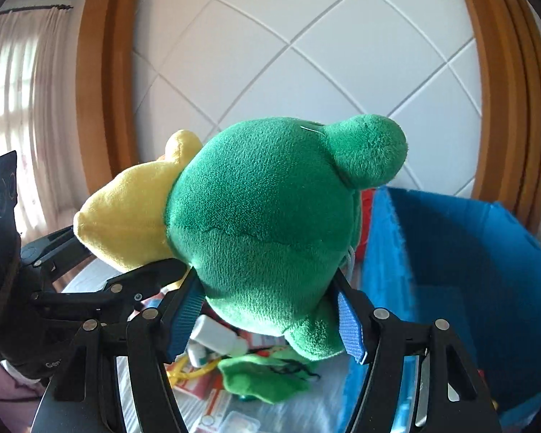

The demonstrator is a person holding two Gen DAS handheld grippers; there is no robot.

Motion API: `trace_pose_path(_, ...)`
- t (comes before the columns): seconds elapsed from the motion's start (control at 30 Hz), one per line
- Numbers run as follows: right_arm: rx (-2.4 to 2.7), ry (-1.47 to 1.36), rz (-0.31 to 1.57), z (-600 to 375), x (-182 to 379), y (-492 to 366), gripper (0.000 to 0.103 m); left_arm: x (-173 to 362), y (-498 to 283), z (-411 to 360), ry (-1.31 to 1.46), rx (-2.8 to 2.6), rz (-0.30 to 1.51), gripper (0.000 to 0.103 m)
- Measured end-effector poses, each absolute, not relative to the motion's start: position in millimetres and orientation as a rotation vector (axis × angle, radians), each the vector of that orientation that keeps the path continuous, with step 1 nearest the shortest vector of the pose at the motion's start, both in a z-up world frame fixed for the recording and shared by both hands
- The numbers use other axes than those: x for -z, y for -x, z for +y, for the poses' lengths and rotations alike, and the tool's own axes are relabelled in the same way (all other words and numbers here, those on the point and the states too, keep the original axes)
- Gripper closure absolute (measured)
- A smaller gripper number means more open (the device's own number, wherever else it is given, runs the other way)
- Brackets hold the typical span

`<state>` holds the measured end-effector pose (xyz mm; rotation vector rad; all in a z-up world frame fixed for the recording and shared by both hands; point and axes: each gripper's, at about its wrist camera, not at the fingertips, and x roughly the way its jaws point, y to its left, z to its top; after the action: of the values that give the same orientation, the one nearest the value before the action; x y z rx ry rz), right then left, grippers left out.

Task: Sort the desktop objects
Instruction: 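Carry the plush duck with both tools into the blue crate and open them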

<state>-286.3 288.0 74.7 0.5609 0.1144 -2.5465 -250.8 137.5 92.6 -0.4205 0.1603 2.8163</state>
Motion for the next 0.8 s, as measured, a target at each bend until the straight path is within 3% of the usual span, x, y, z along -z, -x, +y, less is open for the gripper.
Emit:
trace_pose_path(0.47, 2.688, -0.616, 0.064, 515.7, -97.0, 335.7, 0.036, -112.1, 319.0, 368.1, 0.481, -2.698, 0.16, 0.052)
trace_pose_path(0.8, 2.649, -0.632, -0.008, 607.0, -82.7, 371.6, 0.036, -112.0, 347.5, 444.7, 0.576, -2.734, 0.189, 0.05)
